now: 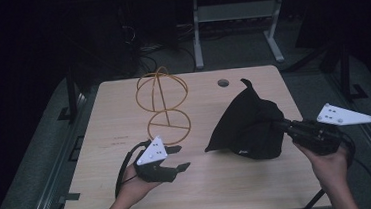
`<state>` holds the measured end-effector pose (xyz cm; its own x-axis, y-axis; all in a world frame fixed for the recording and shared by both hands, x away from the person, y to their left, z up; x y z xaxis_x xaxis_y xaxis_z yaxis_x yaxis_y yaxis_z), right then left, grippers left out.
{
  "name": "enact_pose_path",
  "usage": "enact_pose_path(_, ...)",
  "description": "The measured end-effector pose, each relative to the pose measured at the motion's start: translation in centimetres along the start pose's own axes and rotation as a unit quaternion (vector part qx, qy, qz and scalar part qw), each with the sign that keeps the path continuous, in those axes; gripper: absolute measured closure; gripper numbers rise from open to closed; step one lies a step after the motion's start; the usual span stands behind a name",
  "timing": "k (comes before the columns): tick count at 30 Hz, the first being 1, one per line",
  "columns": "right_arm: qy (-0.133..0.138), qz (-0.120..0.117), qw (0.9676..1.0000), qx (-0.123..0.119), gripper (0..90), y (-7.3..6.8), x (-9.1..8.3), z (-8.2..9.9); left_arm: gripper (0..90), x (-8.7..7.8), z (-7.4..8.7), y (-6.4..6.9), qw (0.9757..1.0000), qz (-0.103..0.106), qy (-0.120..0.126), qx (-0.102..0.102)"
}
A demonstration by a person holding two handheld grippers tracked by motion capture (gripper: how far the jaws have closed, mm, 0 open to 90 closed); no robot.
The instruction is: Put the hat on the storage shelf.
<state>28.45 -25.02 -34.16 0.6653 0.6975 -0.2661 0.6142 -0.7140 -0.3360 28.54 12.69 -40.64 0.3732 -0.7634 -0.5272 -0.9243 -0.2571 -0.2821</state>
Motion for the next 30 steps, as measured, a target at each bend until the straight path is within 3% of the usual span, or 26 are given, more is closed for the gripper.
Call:
enact_pose_path(5,-0.003,0.0,1.0,0.002,84.2,-0.2,0.6,-0.9,41.9,-0.3,1.0,0.1,0.9999,-0.005,0.003,-0.011)
enact_pose_path(12,-0.004,-0.001,1.0,0.003,84.2,-0.5,1.2,-2.0,41.1,-0.5,2.4,0.2,0.9998,-0.013,-0.001,-0.011)
enact_pose_path(30,-0.006,-0.015,0.9999,-0.004,84.2,-1.9,2.9,-5.2,38.2,-1.0,3.3,0.2,0.9996,-0.013,-0.002,-0.024)
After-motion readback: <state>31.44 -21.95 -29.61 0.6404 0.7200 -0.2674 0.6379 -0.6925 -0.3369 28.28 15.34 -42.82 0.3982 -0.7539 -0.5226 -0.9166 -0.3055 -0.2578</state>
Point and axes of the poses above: each handheld gripper's, and its own axes: x roughly forward along the jaws, z roughly out of its underside, y roughly to its right, the point moved 4 cm from there along x, roughly forward along the jaws, and after that the axes turned 14 degrees about x, right-handed, at the moved point
